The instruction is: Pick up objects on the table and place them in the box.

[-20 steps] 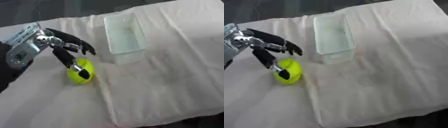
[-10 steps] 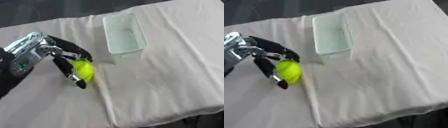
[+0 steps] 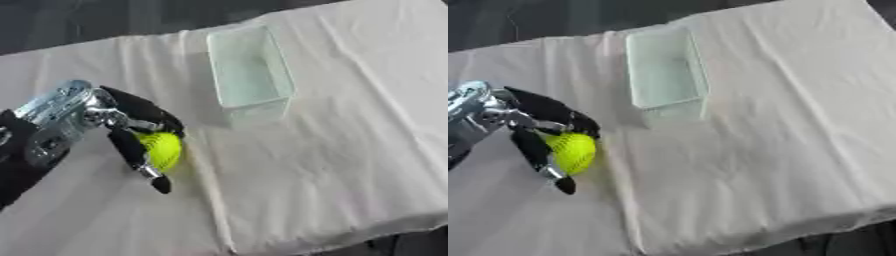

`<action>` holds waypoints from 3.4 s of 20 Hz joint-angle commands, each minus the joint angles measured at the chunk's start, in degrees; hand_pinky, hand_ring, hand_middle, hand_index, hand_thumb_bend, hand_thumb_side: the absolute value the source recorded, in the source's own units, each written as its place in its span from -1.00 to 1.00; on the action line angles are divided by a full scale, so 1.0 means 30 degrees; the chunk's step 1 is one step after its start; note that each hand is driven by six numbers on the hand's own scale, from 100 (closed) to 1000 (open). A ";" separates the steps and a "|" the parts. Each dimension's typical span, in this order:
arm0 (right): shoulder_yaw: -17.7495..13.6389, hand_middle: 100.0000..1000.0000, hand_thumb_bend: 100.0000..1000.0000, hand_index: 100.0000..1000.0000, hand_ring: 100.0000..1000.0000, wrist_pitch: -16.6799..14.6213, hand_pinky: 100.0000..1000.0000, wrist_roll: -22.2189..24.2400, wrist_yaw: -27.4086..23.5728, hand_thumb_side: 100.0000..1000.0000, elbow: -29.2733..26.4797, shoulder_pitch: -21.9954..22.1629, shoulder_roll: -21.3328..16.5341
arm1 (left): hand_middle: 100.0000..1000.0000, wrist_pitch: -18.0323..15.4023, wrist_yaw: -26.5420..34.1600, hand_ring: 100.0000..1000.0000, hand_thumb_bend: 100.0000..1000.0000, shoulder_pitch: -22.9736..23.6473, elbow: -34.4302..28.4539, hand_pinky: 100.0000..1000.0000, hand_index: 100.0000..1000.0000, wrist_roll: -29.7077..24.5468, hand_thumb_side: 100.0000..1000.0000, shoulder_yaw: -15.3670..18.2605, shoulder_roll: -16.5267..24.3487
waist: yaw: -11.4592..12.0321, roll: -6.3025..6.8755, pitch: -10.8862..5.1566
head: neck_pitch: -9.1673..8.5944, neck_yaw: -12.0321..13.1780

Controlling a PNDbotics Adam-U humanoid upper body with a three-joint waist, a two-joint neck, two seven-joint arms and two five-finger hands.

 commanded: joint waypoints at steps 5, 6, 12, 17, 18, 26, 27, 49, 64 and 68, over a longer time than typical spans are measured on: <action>-0.0286 0.43 -1.00 0.79 0.33 -0.0032 0.09 -0.0101 -0.0090 1.00 -0.0186 -0.0379 -0.0243 | 1.00 -0.0225 -0.1383 0.44 0.64 0.0392 0.0318 -0.07 0.90 -0.0046 0.16 0.1002 -0.0459 | -0.0003 -0.0198 -0.0120 | -0.0065 -0.0242; -0.0303 0.43 -1.00 0.79 0.33 -0.0030 0.09 -0.0111 -0.0105 1.00 -0.0191 -0.0399 -0.0209 | 1.00 -0.0204 -0.1843 0.38 0.64 0.0659 0.0385 -0.13 0.89 0.0411 0.22 0.1292 -0.0697 | -0.0011 -0.0218 -0.0083 | -0.0065 -0.0231; -0.0431 0.43 -1.00 0.79 0.33 -0.0018 0.09 -0.0198 -0.0122 1.00 -0.0246 -0.0441 0.0001 | 0.64 -0.0104 -0.4074 -0.14 0.57 0.2941 0.1635 -0.80 0.45 0.9684 0.27 0.3156 -0.2888 | 0.0004 -0.0507 0.0212 | -0.0065 -0.0254; -0.0443 0.43 -1.00 0.79 0.33 -0.0014 0.09 -0.0209 -0.0110 1.00 -0.0299 -0.0434 0.0088 | 0.13 0.0016 -0.6143 -0.65 0.37 0.3792 0.3318 -1.00 -0.12 1.6007 -0.30 0.3359 -0.3765 | 0.0092 -0.0710 0.0308 | -0.0065 -0.0124; -0.0439 0.43 -1.00 0.79 0.33 -0.0016 0.09 -0.0204 -0.0112 1.00 -0.0302 -0.0430 0.0097 | 0.15 -0.0059 -0.6413 -0.64 0.36 0.3832 0.3500 -1.00 -0.11 1.6646 -0.28 0.3295 -0.3797 | 0.0107 -0.0733 0.0310 | -0.0065 -0.0104; -0.0410 0.43 -1.00 0.79 0.33 -0.0037 0.09 -0.0157 -0.0146 1.00 -0.0308 -0.0384 0.0061 | 0.08 -0.0183 -0.7587 -0.61 0.26 0.3874 0.3922 -1.00 -0.17 1.6275 -0.40 0.3103 -0.3710 | 0.0170 -0.0848 0.0226 | -0.0065 -0.0042; -0.0404 0.43 -1.00 0.79 0.33 -0.0040 0.09 -0.0149 -0.0147 1.00 -0.0307 -0.0367 0.0046 | 0.10 -0.0087 -0.7492 -0.58 0.24 0.3850 0.3672 -1.00 -0.15 1.6022 -0.35 0.3087 -0.3577 | 0.0172 -0.0862 0.0207 | -0.0065 -0.0054; -0.0306 0.43 -1.00 0.79 0.34 -0.0099 0.09 0.0051 -0.0175 1.00 0.0127 0.0137 -0.0501 | 0.16 0.3690 0.3358 -0.52 0.14 -0.0254 -0.7624 -1.00 -0.07 0.9280 -0.34 0.7033 0.4811 | 0.0906 -0.0496 -0.0696 | -0.0065 -0.0737; -0.0153 0.42 -1.00 0.80 0.33 -0.0089 0.08 0.0220 -0.0108 1.00 0.0270 -0.0051 -0.0639 | 0.11 0.5056 0.3141 -0.52 0.13 -0.2901 -0.7111 -1.00 -0.09 0.7506 -0.33 0.6337 0.3593 | -0.0192 0.0111 -0.0691 | -0.0065 -0.0594; 0.0001 0.42 -1.00 0.80 0.33 -0.0184 0.08 0.0360 -0.0206 1.00 0.0241 -0.0205 -0.0609 | 0.09 0.4843 0.2416 -0.51 0.13 -0.4190 -0.5446 -1.00 -0.09 0.7075 -0.31 0.5703 0.2596 | -0.0861 0.0354 -0.0538 | -0.0243 -0.0301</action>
